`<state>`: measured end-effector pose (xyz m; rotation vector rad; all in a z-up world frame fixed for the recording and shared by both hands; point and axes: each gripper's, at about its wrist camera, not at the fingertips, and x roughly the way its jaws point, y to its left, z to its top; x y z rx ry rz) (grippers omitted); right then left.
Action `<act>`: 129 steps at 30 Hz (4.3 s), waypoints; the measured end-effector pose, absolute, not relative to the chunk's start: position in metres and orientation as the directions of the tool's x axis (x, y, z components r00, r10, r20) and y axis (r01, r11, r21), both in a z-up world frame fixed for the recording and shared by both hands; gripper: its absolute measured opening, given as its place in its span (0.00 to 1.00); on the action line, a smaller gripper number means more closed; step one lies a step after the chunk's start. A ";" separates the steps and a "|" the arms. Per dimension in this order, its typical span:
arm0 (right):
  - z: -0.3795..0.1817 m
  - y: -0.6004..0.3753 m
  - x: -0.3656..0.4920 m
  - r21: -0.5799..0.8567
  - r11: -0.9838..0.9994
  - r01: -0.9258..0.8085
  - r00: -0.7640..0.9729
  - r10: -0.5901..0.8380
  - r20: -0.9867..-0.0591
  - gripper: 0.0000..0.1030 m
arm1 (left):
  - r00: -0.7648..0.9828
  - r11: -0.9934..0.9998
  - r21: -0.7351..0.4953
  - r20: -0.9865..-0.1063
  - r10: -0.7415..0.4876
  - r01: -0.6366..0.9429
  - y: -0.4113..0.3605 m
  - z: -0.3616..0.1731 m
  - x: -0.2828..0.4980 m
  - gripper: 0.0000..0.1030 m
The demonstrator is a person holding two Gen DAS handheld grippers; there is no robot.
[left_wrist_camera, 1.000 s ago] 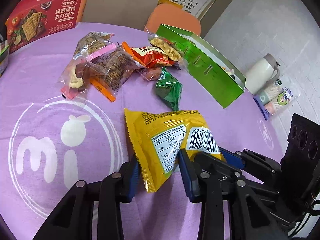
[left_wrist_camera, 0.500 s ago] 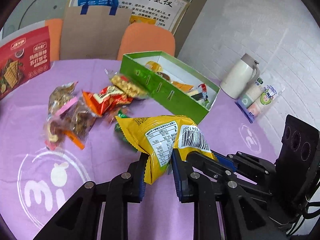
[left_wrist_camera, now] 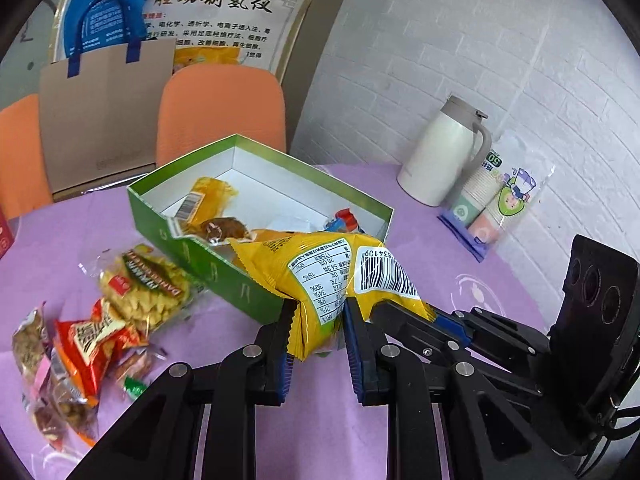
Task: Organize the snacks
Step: 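Carry the yellow bag into the green box and open both tools, then withdraw both tools from the box back to the snack pile, then grasp the green pack with the right tool while the left tool grasps the clear candy pack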
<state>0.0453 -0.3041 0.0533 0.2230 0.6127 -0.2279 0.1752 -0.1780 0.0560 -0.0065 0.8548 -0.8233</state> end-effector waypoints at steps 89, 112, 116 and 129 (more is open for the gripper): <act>-0.024 -0.184 0.073 0.131 0.976 0.176 0.621 -0.007 -0.784 0.29 | 0.580 0.903 -0.224 -0.704 -0.410 0.366 0.009 0.004 0.179 0.77; -0.026 -0.187 0.052 0.188 0.963 0.191 0.626 0.028 -0.779 0.30 | 0.564 0.949 -0.225 -0.764 -0.312 0.219 0.046 -0.014 0.184 0.53; -0.025 -0.189 0.047 0.183 0.963 0.200 0.624 0.019 -0.782 0.30 | 0.533 0.952 -0.222 -0.791 -0.301 0.209 0.041 -0.036 0.197 0.55; -0.023 -0.186 0.040 0.185 0.962 0.203 0.620 0.020 -0.784 0.30 | 0.490 0.914 -0.311 -0.773 -0.403 0.261 0.045 -0.040 0.162 0.28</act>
